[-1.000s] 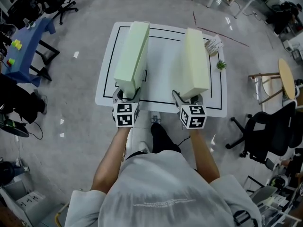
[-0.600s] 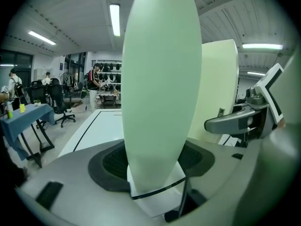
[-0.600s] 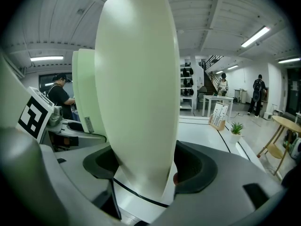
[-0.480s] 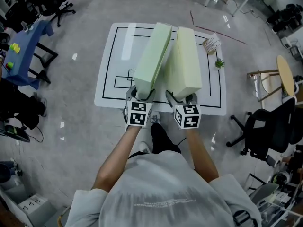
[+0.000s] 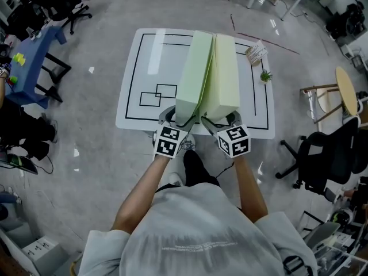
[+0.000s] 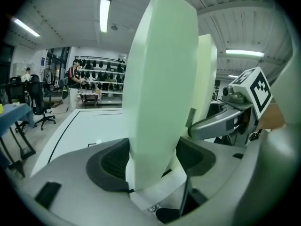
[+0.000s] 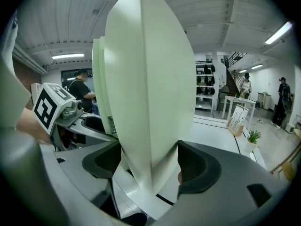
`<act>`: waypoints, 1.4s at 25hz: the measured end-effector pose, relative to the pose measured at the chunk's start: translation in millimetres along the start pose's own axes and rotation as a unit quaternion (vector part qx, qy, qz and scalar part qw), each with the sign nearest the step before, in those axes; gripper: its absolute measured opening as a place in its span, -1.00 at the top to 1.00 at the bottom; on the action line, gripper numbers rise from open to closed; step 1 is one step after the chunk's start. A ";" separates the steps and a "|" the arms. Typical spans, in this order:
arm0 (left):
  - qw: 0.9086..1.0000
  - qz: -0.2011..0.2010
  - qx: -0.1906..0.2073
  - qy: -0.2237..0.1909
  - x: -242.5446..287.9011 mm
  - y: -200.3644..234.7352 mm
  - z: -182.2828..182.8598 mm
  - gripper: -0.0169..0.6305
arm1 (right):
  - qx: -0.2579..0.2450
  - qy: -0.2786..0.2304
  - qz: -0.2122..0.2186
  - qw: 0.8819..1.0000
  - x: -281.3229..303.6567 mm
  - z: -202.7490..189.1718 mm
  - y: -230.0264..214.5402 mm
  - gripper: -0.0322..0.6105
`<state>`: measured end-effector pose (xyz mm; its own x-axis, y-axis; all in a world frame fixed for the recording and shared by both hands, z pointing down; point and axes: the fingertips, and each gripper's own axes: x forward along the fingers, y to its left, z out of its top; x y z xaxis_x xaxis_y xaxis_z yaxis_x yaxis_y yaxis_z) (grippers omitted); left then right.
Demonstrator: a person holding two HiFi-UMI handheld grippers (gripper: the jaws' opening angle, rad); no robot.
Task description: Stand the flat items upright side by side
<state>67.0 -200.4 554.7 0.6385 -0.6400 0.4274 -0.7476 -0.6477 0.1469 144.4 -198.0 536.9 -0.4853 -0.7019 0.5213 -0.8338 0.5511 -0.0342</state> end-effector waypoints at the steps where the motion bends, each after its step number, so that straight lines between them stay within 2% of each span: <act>1: 1.000 -0.007 0.003 0.002 -1.1 -3.7 -1.1 -0.04 | -0.008 0.003 0.008 1.000 -0.4 -0.9 4.6 -0.26; 6: 0.999 -0.029 0.020 0.014 -5.4 -13.5 -7.4 -0.02 | -0.055 0.025 0.040 0.997 2.3 -3.4 19.5 -0.26; 11: 0.999 -0.032 0.035 0.019 -14.0 -15.8 -8.0 -0.02 | -0.083 0.045 0.045 0.995 -1.1 -6.0 18.9 -0.26; 18: 1.000 -0.026 0.014 0.002 -47.7 -5.3 -4.8 -0.01 | -0.056 0.026 0.005 0.998 -31.7 -2.2 11.5 -0.26; 22: 0.999 -0.030 0.020 -0.027 -77.5 3.1 6.7 0.17 | -0.035 0.001 -0.032 0.999 -63.3 4.6 4.4 -0.24; 26: 0.997 -0.003 0.032 -0.066 -108.9 15.5 28.3 0.50 | -0.016 -0.034 -0.091 0.995 -103.5 21.4 -8.5 0.01; 29: 0.994 0.016 0.040 -0.103 -133.7 17.6 49.8 0.74 | 0.007 -0.072 -0.125 0.990 -136.7 37.7 -12.9 0.44; 31: 0.989 0.023 0.074 -0.126 -150.8 12.2 67.2 0.82 | 0.013 -0.100 -0.135 0.986 -157.9 51.3 -11.0 0.72; 33: 0.983 0.029 0.106 -0.144 -167.4 4.7 84.4 0.86 | 0.005 -0.122 -0.138 0.983 -176.9 65.2 -5.8 0.80; 35: 0.979 0.032 0.119 -0.161 -183.3 -4.9 100.5 0.88 | -0.014 -0.143 -0.137 0.980 -195.0 79.8 2.1 0.81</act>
<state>-28.0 -121.4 385.9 0.6457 -0.7541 0.1202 -0.7480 -0.6563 -0.0992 216.3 -95.9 367.2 -0.3021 -0.9207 0.2469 -0.9374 0.3340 0.0987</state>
